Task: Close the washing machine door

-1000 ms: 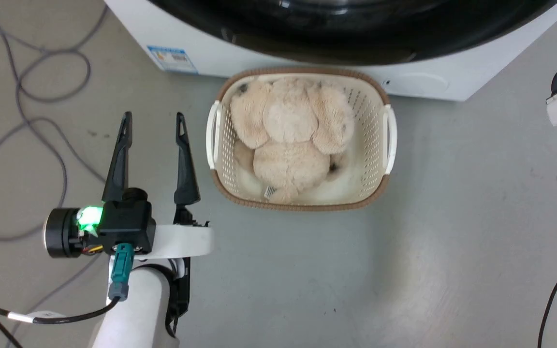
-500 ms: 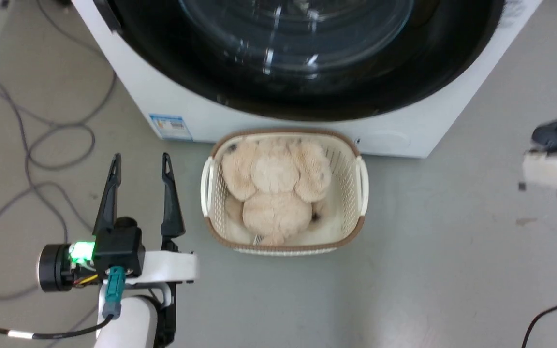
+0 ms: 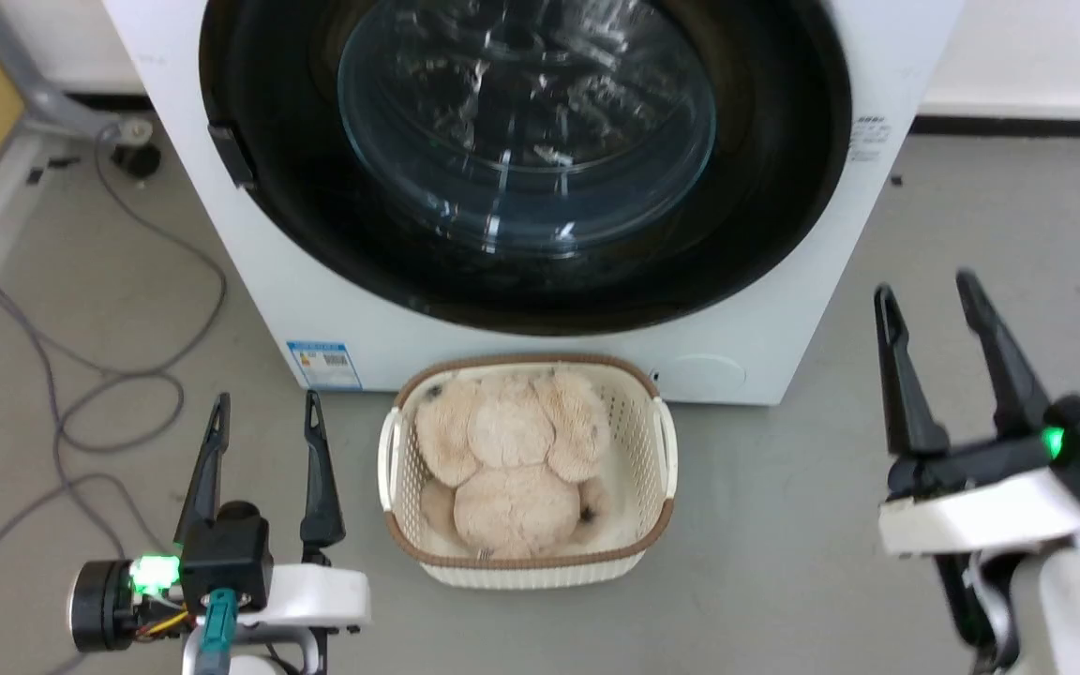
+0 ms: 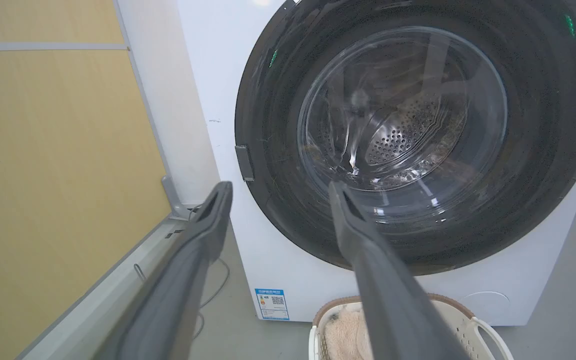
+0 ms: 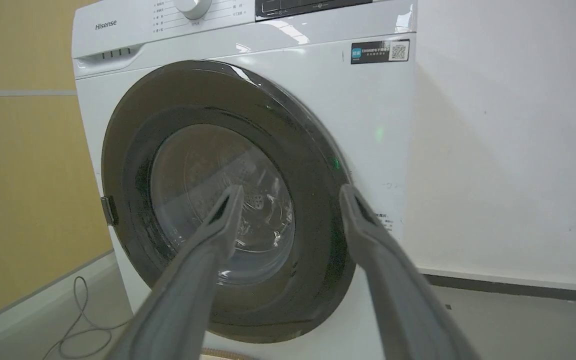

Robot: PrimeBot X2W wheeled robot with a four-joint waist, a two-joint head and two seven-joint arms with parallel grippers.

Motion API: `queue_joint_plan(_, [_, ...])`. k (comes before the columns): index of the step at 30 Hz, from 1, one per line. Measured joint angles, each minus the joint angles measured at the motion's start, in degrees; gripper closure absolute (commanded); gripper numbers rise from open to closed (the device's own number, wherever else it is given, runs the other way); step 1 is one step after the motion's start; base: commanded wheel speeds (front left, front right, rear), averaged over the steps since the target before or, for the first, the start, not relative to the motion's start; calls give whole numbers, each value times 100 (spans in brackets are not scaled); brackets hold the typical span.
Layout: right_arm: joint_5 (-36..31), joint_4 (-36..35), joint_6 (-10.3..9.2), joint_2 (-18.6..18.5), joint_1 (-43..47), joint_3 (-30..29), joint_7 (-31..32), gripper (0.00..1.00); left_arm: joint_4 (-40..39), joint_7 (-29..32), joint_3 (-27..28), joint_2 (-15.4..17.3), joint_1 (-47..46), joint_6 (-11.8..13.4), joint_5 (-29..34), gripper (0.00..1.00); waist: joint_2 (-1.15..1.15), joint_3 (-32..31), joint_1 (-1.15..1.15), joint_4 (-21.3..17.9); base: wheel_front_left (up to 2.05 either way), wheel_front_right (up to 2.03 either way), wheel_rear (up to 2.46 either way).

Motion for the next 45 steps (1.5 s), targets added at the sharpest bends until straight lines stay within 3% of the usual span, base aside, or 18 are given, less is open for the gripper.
queue_joint_plan(5, [26,-1,-1,232,572,-136,0,0,-21,0,-9,11,249,0,2,0,0,-262,0,-30,0,0,0])
queue_joint_plan(16, [242,-16,-1,266,1227,-107,2,0,-14,2,-101,63,558,-90,4,0,0,-575,-1,7,0,0,0])
queue_joint_plan(17, [237,-18,-1,266,1224,-107,3,100,-14,3,-103,62,558,-90,4,100,0,-576,-1,8,0,0,0])
queue_joint_plan(45, [23,-35,-1,266,1224,-108,290,100,-29,293,35,-37,556,-325,5,100,0,-569,0,23,0,0,0])
